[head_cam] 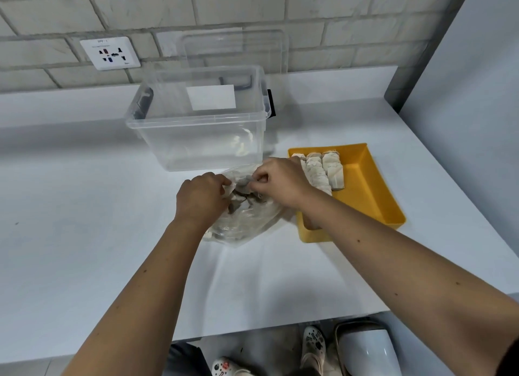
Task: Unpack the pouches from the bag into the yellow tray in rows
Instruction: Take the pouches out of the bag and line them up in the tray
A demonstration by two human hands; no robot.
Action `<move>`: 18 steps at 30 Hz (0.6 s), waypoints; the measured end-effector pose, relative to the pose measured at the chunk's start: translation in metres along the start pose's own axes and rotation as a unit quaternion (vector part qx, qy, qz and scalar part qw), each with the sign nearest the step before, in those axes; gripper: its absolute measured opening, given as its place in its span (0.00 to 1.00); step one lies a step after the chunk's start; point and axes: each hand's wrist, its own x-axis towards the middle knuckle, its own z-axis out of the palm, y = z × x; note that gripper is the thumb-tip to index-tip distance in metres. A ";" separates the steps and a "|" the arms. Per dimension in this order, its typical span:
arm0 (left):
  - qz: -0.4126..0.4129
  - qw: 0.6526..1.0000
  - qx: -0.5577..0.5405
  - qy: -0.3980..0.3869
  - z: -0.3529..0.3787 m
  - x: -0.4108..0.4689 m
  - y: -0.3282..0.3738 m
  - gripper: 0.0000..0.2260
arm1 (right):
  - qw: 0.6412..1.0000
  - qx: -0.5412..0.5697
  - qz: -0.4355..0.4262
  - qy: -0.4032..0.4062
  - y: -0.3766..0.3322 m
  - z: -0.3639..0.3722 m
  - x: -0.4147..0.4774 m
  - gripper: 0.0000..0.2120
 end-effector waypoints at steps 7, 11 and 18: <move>0.045 0.995 0.091 -0.004 0.005 0.005 0.024 0.08 | 0.977 0.180 0.111 -0.006 0.022 -0.032 -0.020 0.16; 0.059 0.983 0.161 -0.069 0.021 0.003 0.047 0.15 | 0.970 0.201 0.138 0.003 0.028 -0.036 -0.031 0.16; -0.030 0.990 0.103 -0.089 0.043 0.001 0.060 0.12 | 0.964 0.227 0.136 0.017 0.028 -0.039 -0.040 0.14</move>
